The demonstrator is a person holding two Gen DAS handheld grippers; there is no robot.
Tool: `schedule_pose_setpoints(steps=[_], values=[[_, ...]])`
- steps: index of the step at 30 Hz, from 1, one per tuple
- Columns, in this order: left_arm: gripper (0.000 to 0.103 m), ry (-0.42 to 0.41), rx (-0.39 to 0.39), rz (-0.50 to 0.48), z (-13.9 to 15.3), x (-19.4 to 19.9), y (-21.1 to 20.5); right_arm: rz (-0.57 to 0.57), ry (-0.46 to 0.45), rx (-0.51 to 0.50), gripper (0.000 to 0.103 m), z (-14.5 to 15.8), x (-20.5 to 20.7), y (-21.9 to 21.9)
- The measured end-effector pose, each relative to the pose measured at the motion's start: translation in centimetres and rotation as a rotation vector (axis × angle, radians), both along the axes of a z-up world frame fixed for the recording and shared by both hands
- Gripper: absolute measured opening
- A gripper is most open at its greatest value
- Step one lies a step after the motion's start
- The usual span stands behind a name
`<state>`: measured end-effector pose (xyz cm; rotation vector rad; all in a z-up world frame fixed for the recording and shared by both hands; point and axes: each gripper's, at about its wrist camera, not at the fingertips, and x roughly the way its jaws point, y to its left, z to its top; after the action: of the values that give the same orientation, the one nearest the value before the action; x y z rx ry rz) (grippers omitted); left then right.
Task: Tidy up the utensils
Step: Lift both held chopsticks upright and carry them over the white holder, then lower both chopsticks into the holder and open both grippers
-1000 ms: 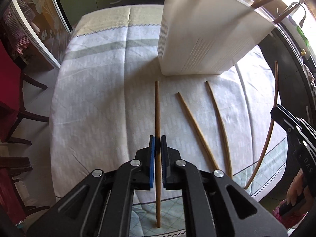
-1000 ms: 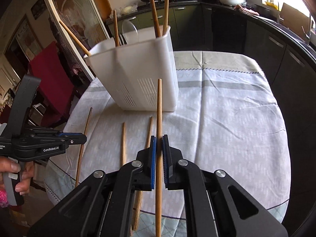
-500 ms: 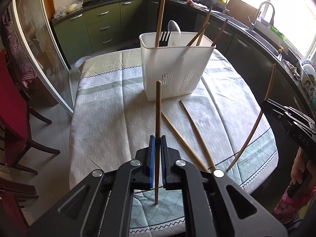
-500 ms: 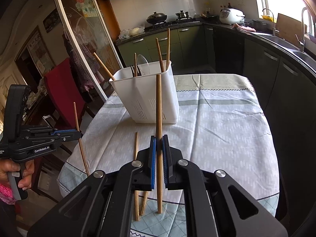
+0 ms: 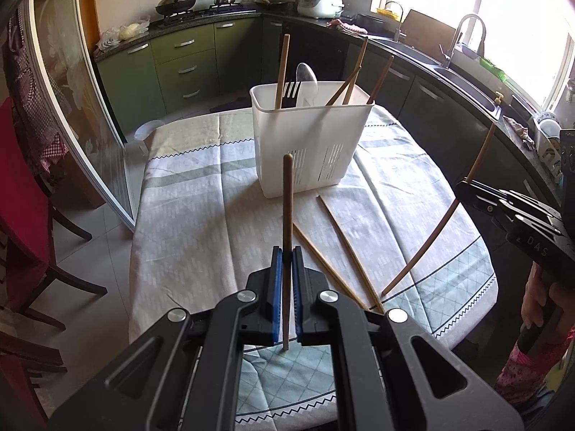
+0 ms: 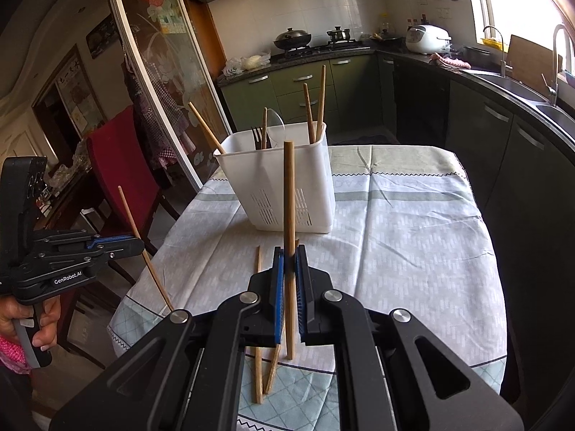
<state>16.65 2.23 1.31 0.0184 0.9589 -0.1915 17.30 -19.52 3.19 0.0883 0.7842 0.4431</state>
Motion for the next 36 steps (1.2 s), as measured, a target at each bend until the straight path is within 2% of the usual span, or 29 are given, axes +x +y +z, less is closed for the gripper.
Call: schedule_pose_setpoints(steps=[10, 17, 28, 36], values=[[0.005, -0.026, -0.015, -0.003, 1.2, 0.1, 0.0, 0.017, -0.017, -0.005, 0.007, 0.8, 0.1, 0.4], [0.005, -0.061, -0.034, -0.007, 3.3, 0.3, -0.2, 0.034, -0.059, -0.001, 0.007, 3.1, 0.4, 0.4], [0.005, -0.150, -0.067, -0.024, 9.9, 1.6, -1.1, 0.041, -0.159, 0.016, 0.007, 10.0, 2.1, 0.4], [0.005, -0.271, -0.064, -0.028, 15.9, 3.7, -2.7, 0.025, -0.214, 0.038, 0.007, 14.4, 5.0, 1.4]])
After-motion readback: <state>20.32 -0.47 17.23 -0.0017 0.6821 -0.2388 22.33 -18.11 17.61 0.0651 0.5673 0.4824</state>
